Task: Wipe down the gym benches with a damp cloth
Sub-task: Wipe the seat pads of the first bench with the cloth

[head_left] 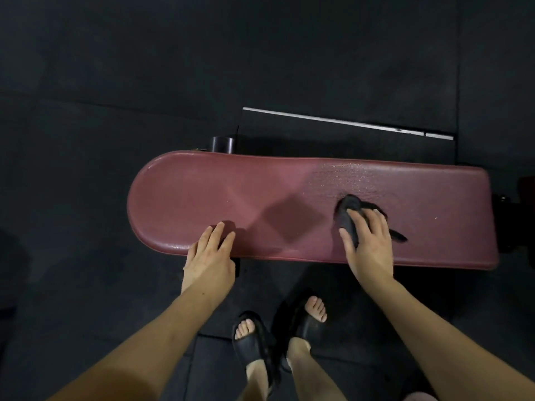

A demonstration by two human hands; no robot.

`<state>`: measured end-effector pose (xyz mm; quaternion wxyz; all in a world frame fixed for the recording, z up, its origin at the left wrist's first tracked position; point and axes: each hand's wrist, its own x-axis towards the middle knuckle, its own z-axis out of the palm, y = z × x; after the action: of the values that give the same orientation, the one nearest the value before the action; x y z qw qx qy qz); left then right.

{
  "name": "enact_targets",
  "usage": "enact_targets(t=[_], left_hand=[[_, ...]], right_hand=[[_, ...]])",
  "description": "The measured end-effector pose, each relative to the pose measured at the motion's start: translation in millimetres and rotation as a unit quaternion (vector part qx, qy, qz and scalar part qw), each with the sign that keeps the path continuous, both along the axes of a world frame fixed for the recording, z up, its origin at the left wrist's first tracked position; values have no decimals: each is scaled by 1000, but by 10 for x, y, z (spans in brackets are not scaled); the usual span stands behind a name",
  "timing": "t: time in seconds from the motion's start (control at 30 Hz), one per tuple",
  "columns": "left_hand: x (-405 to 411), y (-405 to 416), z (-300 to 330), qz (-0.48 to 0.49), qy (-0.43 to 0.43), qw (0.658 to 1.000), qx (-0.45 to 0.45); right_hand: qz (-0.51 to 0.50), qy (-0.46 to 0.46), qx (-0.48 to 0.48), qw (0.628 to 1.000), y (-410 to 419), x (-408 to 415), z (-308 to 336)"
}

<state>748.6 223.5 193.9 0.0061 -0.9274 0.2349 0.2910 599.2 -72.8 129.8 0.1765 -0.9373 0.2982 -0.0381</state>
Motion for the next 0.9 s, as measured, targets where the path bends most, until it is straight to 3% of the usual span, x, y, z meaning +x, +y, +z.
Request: enact_targets(t=[0.1, 0.17, 0.33, 0.47, 0.7, 0.8, 0.9], left_hand=[[-37, 16, -27, 0, -12, 1000, 4], [-60, 65, -49, -15, -17, 1000, 8], [-122, 219, -68, -19, -14, 1000, -4], [-235, 194, -39, -41, -11, 999, 3], [-457, -309, -107, -86, 13, 995, -53], [-490, -454, -119, -74, 22, 996, -52], [-495, -518, -126, -66, 23, 996, -47]], right_hand=[[-100, 10, 7, 995, 224, 154, -19], [-100, -12, 0, 995, 601, 391, -12], [90, -10, 44, 995, 1792, 830, 65], [199, -12, 15, 980, 1376, 437, 37], [-57, -2, 7, 998, -45, -785, -29], [-111, -13, -19, 994, 146, -547, -90], [-99, -17, -21, 995, 451, -61, -75]])
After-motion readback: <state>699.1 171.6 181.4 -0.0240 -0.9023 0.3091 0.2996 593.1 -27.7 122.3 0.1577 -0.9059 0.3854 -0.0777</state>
